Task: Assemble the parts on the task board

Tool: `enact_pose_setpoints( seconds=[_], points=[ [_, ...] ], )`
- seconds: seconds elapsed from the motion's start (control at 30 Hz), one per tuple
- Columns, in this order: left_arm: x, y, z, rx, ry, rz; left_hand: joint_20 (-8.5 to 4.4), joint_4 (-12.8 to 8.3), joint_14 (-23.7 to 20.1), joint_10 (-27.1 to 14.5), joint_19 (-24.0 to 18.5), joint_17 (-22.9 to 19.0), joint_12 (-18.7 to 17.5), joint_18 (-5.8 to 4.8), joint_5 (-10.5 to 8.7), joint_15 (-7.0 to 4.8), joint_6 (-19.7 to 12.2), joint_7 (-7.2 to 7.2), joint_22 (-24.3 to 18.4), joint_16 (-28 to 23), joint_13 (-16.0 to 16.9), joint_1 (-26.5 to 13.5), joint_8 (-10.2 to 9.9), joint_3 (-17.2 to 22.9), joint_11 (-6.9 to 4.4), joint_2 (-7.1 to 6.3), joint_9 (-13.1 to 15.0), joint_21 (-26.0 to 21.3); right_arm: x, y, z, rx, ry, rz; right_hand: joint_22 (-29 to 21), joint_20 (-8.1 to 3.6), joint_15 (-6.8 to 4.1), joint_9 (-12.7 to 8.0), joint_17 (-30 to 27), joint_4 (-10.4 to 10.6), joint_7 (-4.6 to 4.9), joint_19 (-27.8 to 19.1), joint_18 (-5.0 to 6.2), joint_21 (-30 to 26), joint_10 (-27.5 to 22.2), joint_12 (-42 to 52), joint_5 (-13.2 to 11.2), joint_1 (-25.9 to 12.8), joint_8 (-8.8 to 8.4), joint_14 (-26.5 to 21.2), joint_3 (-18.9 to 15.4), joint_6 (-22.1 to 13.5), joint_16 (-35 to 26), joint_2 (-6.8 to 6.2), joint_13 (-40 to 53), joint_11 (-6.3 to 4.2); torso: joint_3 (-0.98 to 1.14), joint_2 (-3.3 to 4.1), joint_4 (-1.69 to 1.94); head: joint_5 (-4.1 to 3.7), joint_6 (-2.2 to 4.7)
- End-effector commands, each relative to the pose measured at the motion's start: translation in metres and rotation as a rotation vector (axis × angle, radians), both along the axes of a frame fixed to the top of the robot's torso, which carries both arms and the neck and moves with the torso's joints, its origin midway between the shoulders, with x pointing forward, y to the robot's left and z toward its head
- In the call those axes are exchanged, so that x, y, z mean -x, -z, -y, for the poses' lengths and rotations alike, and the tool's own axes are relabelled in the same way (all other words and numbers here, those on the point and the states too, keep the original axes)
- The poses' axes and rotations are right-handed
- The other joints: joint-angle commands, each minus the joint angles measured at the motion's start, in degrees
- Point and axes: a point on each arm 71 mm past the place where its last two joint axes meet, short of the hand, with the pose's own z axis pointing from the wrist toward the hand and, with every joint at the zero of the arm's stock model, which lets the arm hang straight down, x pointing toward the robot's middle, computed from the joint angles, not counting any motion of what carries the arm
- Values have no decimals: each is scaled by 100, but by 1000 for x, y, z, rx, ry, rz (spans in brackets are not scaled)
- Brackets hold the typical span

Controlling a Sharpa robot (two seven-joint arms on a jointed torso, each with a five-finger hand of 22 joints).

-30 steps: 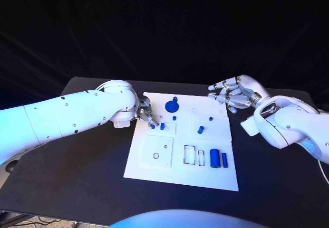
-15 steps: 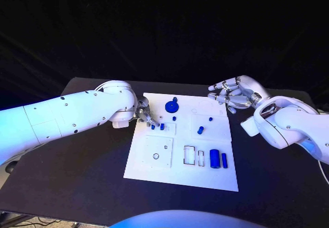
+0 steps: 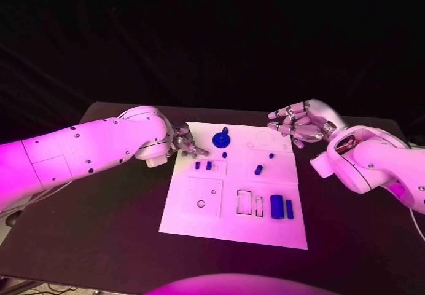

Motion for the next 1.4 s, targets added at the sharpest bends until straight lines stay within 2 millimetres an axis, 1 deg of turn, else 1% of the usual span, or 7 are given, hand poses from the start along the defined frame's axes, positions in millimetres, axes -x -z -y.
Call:
enact_pose_setpoints(
  seconds=[0.03,0.27,0.5,0.6,0.9,1.1,1.4],
  points=[
    [-3,-8,4,208,-41,81,48,0,481,-249,-184,1090,-273,125,22,64,-137,57,30,-204,-317,59,-81,-108,62,48,-60,-408,0,0,-1,1,-14,2,-6,7,-18,-6,-6,33,17,-30,70,-26,-43,-20,37,-21,-26,106,-11,-16,-30,-20,-7,-4,-1,10,-4,-4,2],
    [-3,-17,12,343,45,185,339,-73,-821,-1259,-1885,-1574,-845,691,10,407,-798,453,-2551,-2691,-740,1032,-337,-119,444,190,-367,-3821,0,0,0,1,-12,2,-6,7,-18,-6,-6,33,17,-30,70,-26,-43,-20,37,-21,-26,106,-11,-16,-30,-20,-7,-4,-5,10,-2,-32,26],
    [0,-20,29,367,211,360,544,-389,-1720,-1818,-2051,-3011,-1713,705,3,612,-1026,707,-2980,-4157,-1533,2454,-724,271,646,222,-967,-4435,0,1,0,1,-12,2,-2,8,-18,-6,0,34,17,-27,69,-25,-44,-18,50,-12,-26,107,-7,-17,-26,-15,-9,-4,-6,5,-2,-74,53],
    [3,-17,40,328,296,424,536,-474,-1742,-1692,-2004,-3181,-2158,722,5,582,-790,627,-3084,-4302,-2034,2875,-1014,453,698,102,-1421,-4566,0,1,-1,1,-14,1,-1,8,-18,-6,3,33,17,-26,69,-25,-44,-18,53,-9,-26,108,-5,-17,-24,-12,-9,-5,-8,6,-9,-98,74],
    [5,-8,57,189,420,498,488,-423,-1339,-1325,-1691,-3364,-2882,730,7,534,-284,572,-3086,-4256,-2895,2992,-1598,593,646,-120,-2225,-4537,0,2,-2,0,-16,-1,-6,8,-18,-5,3,32,17,-27,70,-28,-45,-17,58,-2,-26,108,-1,-17,-24,-9,-10,-5,0,8,-10,-131,99],
    [2,2,62,115,431,472,446,-320,-345,-1145,-844,-1677,-3064,549,10,503,-39,545,-2190,-2472,-3173,2871,-1804,551,616,-231,-2510,-3315,1,1,-3,3,-19,5,-2,7,-18,-5,-1,31,17,-25,69,-27,-45,-16,63,5,-25,108,3,-17,-27,-5,-11,-6,-2,9,-5,-158,105],
    [-2,14,68,55,424,442,422,-264,26,-866,-264,-626,-3201,294,11,484,306,538,-931,-1410,-3387,2868,-1933,628,594,-263,-2734,-1760,1,1,-3,12,-24,23,-7,7,-19,-4,-4,29,17,-26,70,-30,-46,-15,69,13,-25,107,6,-16,-31,-2,-12,-6,-3,12,-13,-183,90]
  ],
)
